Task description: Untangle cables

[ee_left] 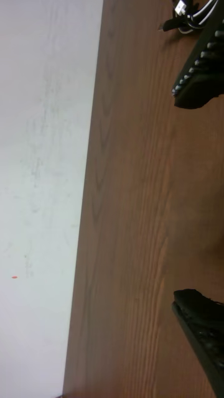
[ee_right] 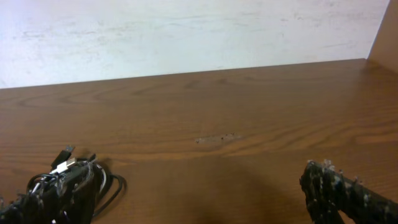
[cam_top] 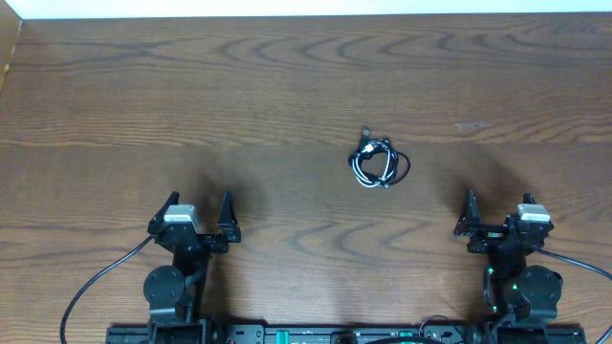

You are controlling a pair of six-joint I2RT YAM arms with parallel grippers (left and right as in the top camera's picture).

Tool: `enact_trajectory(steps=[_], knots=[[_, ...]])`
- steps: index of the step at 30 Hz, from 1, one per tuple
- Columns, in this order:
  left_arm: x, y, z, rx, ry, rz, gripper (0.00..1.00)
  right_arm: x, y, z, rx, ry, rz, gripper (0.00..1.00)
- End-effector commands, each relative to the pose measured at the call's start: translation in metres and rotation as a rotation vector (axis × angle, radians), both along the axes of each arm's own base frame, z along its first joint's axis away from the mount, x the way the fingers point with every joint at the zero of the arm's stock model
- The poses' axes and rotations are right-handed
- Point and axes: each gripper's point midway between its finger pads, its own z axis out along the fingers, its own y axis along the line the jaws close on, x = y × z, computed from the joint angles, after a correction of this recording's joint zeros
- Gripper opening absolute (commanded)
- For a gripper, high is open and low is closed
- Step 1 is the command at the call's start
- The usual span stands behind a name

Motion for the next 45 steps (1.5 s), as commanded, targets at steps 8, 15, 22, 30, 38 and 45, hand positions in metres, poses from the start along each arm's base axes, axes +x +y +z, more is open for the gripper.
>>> enact_trajectory(steps=[8,15,22,30,38,45], knots=[[-0.001,-0.006,-0.015,-0.01,0.046,-0.032,0.98,0.0,0.001,-0.002,-0.005,0.001,0.008,0.99],[-0.001,-0.006,-0.017,-0.011,0.056,-0.032,0.98,0.0,0.001,-0.002,-0.006,0.001,0.008,0.99],[-0.002,-0.007,-0.015,-0.041,0.073,-0.033,0.98,0.0,0.001,-0.002,-0.006,0.001,0.008,0.99],[-0.02,-0.01,0.011,-0.043,0.14,-0.045,0.98,0.0,0.001,-0.002,-0.006,0.001,0.008,0.99],[-0.04,-0.007,0.057,-0.038,0.109,-0.026,0.98,0.0,0.001,-0.002,-0.006,0.001,0.008,0.99],[-0.046,-0.018,0.097,0.043,0.079,-0.098,0.98,0.0,0.001,-0.002,-0.006,-0.002,0.008,0.99]])
